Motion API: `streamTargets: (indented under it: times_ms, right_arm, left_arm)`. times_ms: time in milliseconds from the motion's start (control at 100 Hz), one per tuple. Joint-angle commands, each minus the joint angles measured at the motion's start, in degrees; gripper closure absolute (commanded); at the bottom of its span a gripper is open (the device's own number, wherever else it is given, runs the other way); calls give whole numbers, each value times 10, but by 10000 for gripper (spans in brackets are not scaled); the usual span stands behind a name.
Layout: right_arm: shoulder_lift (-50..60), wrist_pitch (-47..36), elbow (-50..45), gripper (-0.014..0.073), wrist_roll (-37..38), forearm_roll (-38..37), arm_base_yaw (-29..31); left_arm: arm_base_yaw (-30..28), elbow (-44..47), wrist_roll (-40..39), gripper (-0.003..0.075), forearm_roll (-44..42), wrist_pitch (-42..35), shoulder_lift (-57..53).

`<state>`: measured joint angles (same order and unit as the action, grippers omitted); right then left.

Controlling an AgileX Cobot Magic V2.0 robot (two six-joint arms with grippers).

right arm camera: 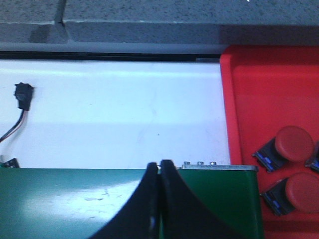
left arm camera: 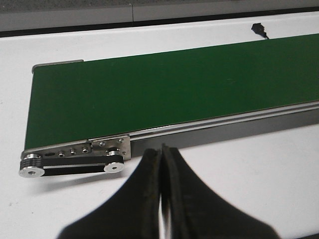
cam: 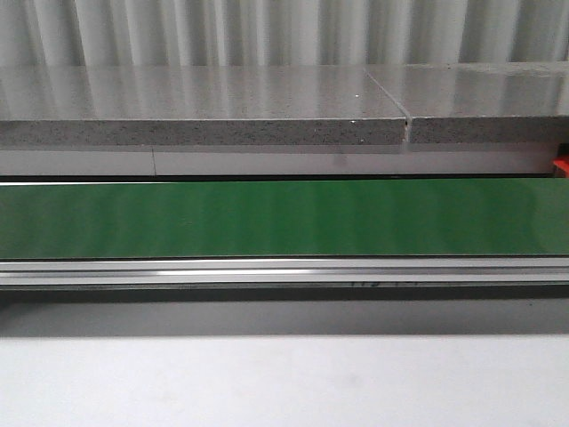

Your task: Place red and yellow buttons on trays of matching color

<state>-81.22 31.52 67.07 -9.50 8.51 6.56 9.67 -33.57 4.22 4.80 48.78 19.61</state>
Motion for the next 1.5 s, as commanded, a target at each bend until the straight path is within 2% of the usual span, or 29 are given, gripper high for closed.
streamTargets:
  times_ms: [0,300,630,1030,1490]
  right_arm:
    - [40,-26,12,662,-6,-5,-13]
    - [147,-36,-65,662,3,12,-29]
    - [344,-42,-183,662,3,18,-29]
    - [571,-49,-281,662,3,17,-28]
    - [673,-69,-378,662,3,34,-27]
  left_arm:
    - [5,-14,0,741,9,-42,4]
    - [5,-14,0,741,9,-42,4]
    - [5,-14,0,741,9,-42,4]
    - [5,-14,0,741,9,-42,4]
    - [5,-14,0,741,9,-42,4]
